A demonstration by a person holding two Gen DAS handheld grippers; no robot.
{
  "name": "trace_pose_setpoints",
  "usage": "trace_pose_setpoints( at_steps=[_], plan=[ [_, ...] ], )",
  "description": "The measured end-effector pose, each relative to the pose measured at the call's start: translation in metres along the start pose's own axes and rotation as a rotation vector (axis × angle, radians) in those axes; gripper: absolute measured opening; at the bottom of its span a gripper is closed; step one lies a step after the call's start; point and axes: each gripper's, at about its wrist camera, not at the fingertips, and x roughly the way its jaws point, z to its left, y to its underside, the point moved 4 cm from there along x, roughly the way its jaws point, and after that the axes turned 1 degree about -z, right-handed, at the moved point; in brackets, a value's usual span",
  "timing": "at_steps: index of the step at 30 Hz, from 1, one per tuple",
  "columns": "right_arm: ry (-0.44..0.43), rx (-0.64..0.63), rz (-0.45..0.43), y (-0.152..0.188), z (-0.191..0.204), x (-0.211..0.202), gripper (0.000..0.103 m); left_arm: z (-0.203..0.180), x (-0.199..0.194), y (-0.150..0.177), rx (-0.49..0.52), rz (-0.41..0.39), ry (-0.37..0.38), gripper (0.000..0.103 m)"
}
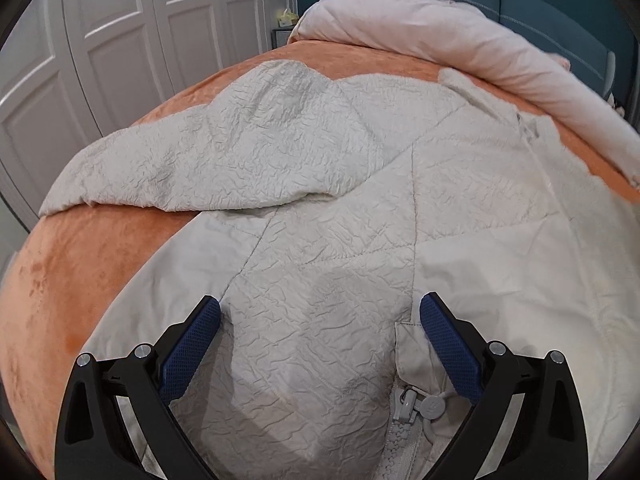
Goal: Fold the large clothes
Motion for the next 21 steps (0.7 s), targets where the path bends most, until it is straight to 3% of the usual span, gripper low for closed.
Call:
trace_pose_setpoints(
  at_steps=[2,3,4,5,6,7,8,9,12,17,19,20,21],
  plan=[
    [-0.052,-0.067,0.138,0.036,0.038,0.043,0.007,0.006,-0.009,-0.005,-0.030,-0.013,0.025,0.098],
    [-0.035,-0.112,0.220,0.062,0.058,0.064,0.008,0.009,-0.016,-0.010,-0.047,-0.023,0.051,0.098],
    [-0.015,-0.123,0.247,0.075,0.066,0.068,0.010,0.012,-0.023,-0.014,-0.059,-0.029,0.077,0.098],
    [-0.017,-0.109,0.251,0.084,0.069,0.063,0.015,0.014,-0.031,-0.021,-0.076,-0.035,0.117,0.098],
    [-0.038,-0.082,0.234,0.086,0.071,0.055,0.030,0.015,-0.035,-0.027,-0.085,-0.039,0.140,0.098],
    [-0.046,-0.049,0.203,0.086,0.065,0.044,0.038,0.015,-0.038,-0.034,-0.095,-0.041,0.170,0.098],
    [-0.031,-0.023,0.163,0.084,0.058,0.028,0.055,0.012,-0.038,-0.042,-0.109,-0.037,0.202,0.098],
    [0.016,0.006,0.115,0.082,0.040,0.003,0.065,0.009,-0.037,-0.047,-0.122,-0.032,0.224,0.098],
    [0.133,0.069,0.084,0.076,-0.007,-0.032,0.065,-0.016,-0.021,-0.060,-0.170,0.023,0.312,0.098],
    [0.358,0.209,0.061,0.074,-0.099,-0.073,0.065,-0.066,0.028,-0.045,-0.192,0.221,0.389,0.095],
    [0.412,0.249,0.070,0.073,-0.124,-0.072,0.065,-0.075,0.032,-0.043,-0.186,0.210,0.378,0.074],
    [0.438,0.256,0.083,0.071,-0.138,-0.068,0.058,-0.080,0.032,-0.045,-0.167,0.191,0.387,0.050],
    [0.452,0.255,0.111,0.071,-0.146,-0.058,0.041,-0.088,0.030,-0.050,-0.134,0.174,0.418,0.029]
  ],
)
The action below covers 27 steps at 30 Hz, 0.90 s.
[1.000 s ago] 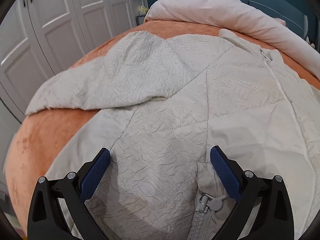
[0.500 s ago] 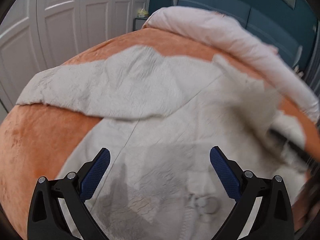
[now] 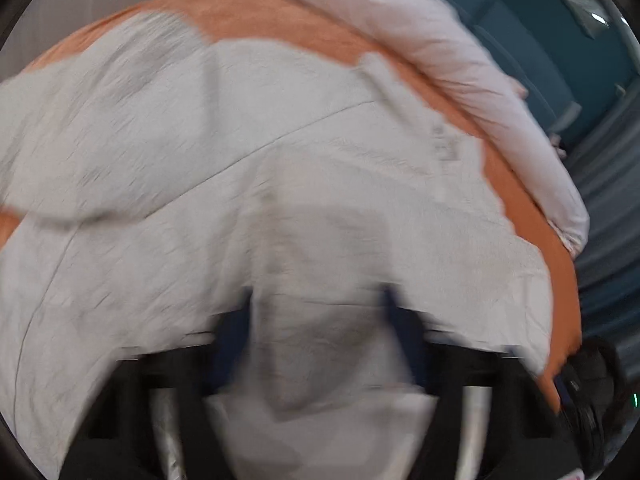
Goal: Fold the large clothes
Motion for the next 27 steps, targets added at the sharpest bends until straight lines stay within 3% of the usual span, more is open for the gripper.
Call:
trace_pose_setpoints(
  at_steps=[1,2,3,5,7,9,11,12,14,16,17,18,20,22,25,27],
  plan=[
    [0.001,-0.006,0.015,-0.001,0.002,0.008,0.029,-0.007,-0.001,-0.005,0.032,-0.013,0.005,0.024],
    [0.001,-0.009,0.026,-0.002,0.006,0.010,0.007,-0.015,-0.010,-0.015,0.064,-0.066,0.005,0.015],
    [-0.017,-0.003,-0.002,-0.009,0.011,0.008,0.001,-0.019,-0.017,-0.022,0.087,-0.108,0.003,0.011],
    [-0.104,0.003,-0.096,-0.020,0.022,-0.011,0.001,-0.029,-0.039,-0.043,0.141,-0.212,0.008,0.010],
    [-0.139,-0.026,-0.131,-0.019,0.029,-0.015,0.001,-0.027,-0.039,-0.055,0.141,-0.233,-0.001,0.010],
    [-0.059,-0.100,-0.028,-0.009,0.031,0.021,0.001,-0.015,-0.015,-0.054,0.139,-0.180,-0.058,0.010],
    [0.000,-0.099,0.145,0.013,0.020,0.066,0.000,0.001,0.019,-0.040,0.148,-0.106,-0.135,0.012],
    [-0.019,-0.065,0.129,0.013,0.017,0.064,0.000,0.011,0.036,-0.030,0.145,-0.079,-0.148,0.015],
    [-0.009,-0.087,0.014,0.002,0.023,0.035,0.000,0.016,0.036,-0.025,0.143,-0.112,-0.145,0.016],
    [0.016,-0.116,-0.040,0.002,0.022,0.030,0.000,0.013,0.037,-0.023,0.151,-0.134,-0.167,0.019],
    [0.063,-0.117,0.004,0.007,0.014,0.043,0.000,0.013,0.038,-0.021,0.152,-0.140,-0.172,0.020],
    [0.053,-0.073,0.119,0.018,0.001,0.070,0.000,0.012,0.039,-0.019,0.152,-0.141,-0.169,0.022],
    [0.037,-0.026,0.118,0.014,-0.006,0.071,0.000,0.011,0.035,-0.018,0.140,-0.143,-0.162,0.023],
    [0.079,-0.070,0.066,0.010,0.007,0.045,0.000,0.024,0.020,-0.018,0.094,-0.140,-0.131,0.025],
    [0.024,-0.134,-0.003,0.027,0.038,-0.006,0.002,0.054,-0.033,-0.016,0.008,-0.195,-0.107,0.036],
    [-0.008,-0.195,-0.021,0.049,0.062,-0.033,0.003,0.089,-0.075,-0.010,-0.055,-0.261,-0.148,0.063]
  ],
)
